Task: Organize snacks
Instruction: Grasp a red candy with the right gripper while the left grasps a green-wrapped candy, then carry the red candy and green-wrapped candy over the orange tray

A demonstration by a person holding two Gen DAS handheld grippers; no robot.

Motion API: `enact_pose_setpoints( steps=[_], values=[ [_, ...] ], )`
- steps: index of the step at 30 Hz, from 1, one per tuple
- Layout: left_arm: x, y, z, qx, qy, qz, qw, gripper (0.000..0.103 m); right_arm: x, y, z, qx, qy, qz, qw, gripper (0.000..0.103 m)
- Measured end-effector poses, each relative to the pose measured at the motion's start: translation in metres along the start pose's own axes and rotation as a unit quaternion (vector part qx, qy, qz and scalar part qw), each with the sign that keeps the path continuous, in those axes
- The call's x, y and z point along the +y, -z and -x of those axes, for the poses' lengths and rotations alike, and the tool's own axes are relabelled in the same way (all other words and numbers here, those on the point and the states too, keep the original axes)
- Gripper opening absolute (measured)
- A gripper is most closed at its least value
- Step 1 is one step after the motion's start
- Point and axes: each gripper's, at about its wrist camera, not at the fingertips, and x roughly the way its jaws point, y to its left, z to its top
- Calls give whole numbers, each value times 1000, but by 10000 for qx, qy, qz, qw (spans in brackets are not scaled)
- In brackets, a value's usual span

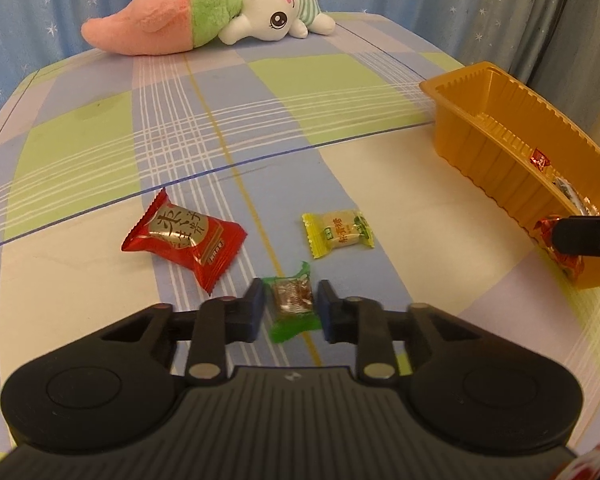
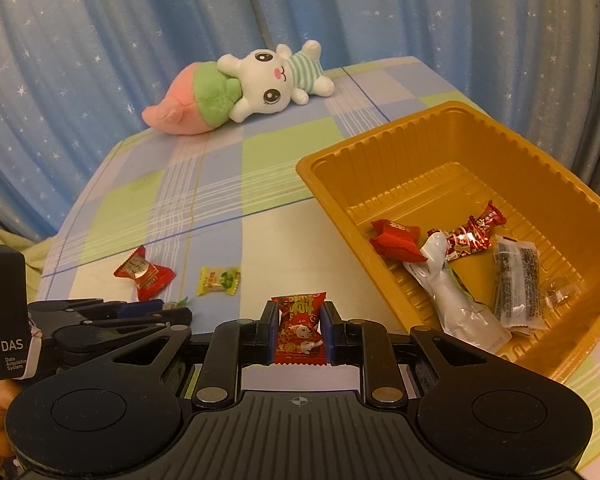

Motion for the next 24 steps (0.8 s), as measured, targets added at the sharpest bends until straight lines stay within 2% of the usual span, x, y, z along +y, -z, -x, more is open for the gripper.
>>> enact_pose_setpoints(
  steps=[13,24],
  values=[
    [6,12,19,12,-55,120,9999,18,10,3,5,-5,-181,133,9997,22],
    [-2,29,63,-170,95,200,9996,18,13,14,23,-46,-368,127,9992,22]
  ],
)
